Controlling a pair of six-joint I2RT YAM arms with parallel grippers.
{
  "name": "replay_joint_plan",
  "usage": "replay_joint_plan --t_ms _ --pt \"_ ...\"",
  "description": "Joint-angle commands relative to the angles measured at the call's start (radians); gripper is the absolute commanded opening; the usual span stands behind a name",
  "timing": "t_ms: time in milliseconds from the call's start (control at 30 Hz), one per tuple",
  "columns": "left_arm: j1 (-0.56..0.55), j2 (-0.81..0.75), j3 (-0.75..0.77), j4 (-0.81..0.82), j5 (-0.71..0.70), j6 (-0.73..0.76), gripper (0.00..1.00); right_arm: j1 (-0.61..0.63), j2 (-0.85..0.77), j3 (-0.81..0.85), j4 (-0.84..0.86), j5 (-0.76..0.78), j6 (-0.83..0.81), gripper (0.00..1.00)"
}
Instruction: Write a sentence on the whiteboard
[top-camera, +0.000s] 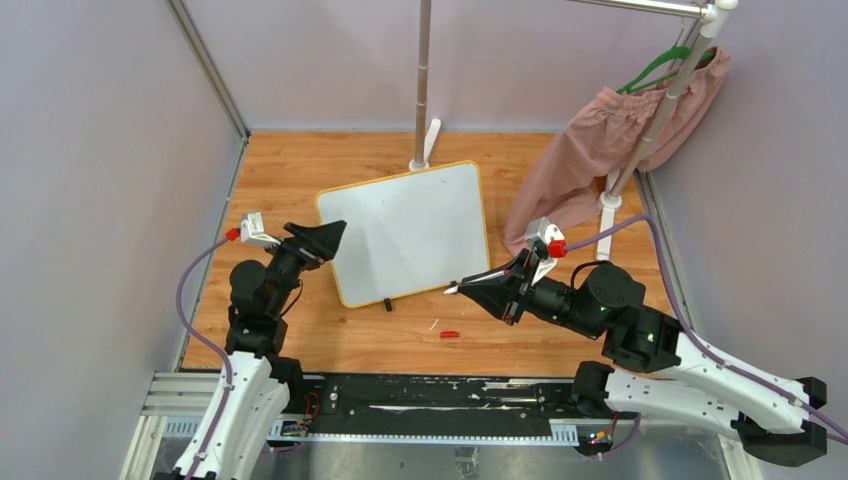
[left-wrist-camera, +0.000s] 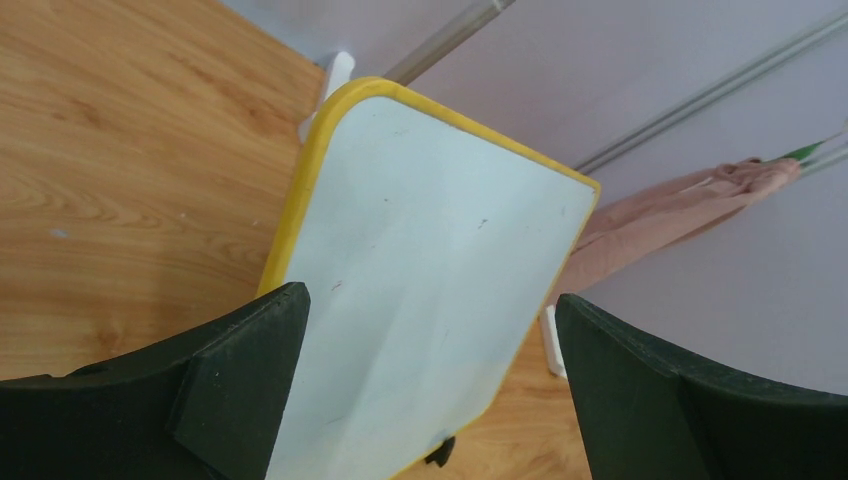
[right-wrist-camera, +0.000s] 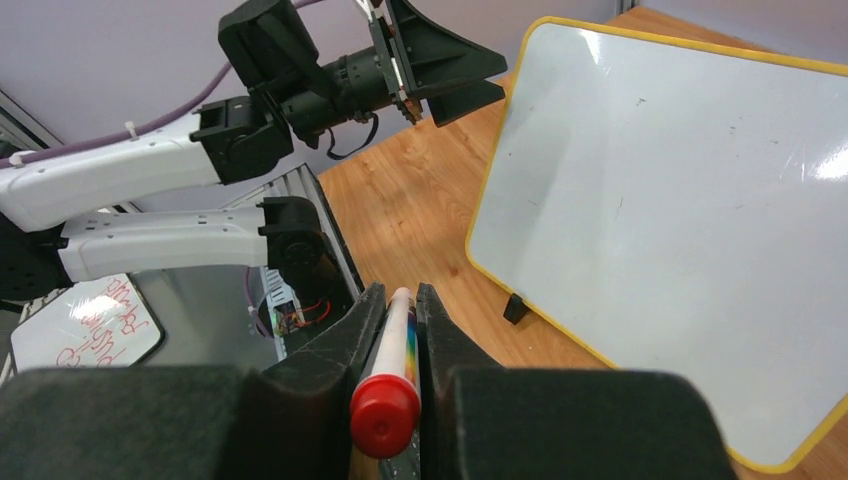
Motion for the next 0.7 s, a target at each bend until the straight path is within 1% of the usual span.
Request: replay_joint_plan --t_ms 0,167,233,400,567,667 --pt "0.029 -0.013 -0.071 0.272 0.081 -0.126 0.98 0.007 -0.005 0.020 0.072 -0.032 -0.008 0.00" --pt "0.039 -0.035 -0.137 0.297 0.089 -0.141 0.95 0.007 0.018 0.016 0.118 -0.053 -0.010 0.00" --pt "0.045 -0.051 -0.149 0.268 0.076 -0.132 0.94 0.007 0.027 0.015 0.129 -0.060 -0.012 0.00" --pt "0.051 -0.089 -0.140 0.227 0.018 -0.116 1.00 0.007 0.027 0.011 0.127 -0.072 -0.018 0.00" --pt "0.052 -0.089 -0.026 0.039 -0.048 -0.026 1.00 0.006 0.003 -0.004 0.119 -0.056 -0.031 0.00" --pt "0.052 -0.068 0.042 -0.154 -0.186 0.023 1.00 0.007 -0.004 -0.008 0.119 -0.052 -0.039 0.00"
